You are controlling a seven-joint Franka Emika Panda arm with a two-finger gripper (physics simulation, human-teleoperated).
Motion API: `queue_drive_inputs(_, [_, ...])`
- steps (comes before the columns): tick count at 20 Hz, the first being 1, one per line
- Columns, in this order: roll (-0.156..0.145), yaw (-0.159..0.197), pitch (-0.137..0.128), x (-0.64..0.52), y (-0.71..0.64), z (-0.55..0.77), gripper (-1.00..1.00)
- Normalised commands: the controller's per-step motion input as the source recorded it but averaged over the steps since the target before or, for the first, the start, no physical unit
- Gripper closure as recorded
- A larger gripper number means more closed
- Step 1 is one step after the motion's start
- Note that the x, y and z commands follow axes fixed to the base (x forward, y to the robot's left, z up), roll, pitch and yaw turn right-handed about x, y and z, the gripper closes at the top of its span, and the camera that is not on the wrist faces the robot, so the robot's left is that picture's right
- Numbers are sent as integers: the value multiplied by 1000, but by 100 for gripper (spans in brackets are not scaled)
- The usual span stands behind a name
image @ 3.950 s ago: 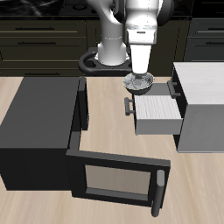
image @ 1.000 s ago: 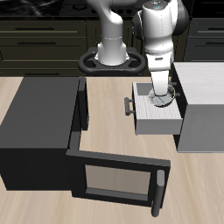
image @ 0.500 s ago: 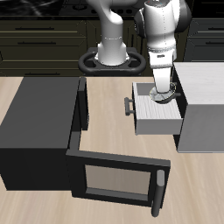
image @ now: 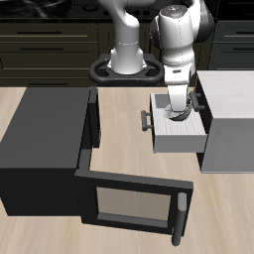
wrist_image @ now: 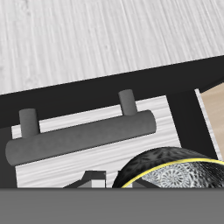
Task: Close the top drawer of the white cabinet and place the bowl in the middle drawer
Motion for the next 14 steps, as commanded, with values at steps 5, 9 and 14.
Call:
queue_drive_inputs(5, [-6, 15, 37, -41, -1, -255, 100])
queue_drive_inputs(9, [5, -9, -3, 79, -9, -38, 100])
queue_drive_inputs(14, [42, -26, 32, -6, 219, -167, 100])
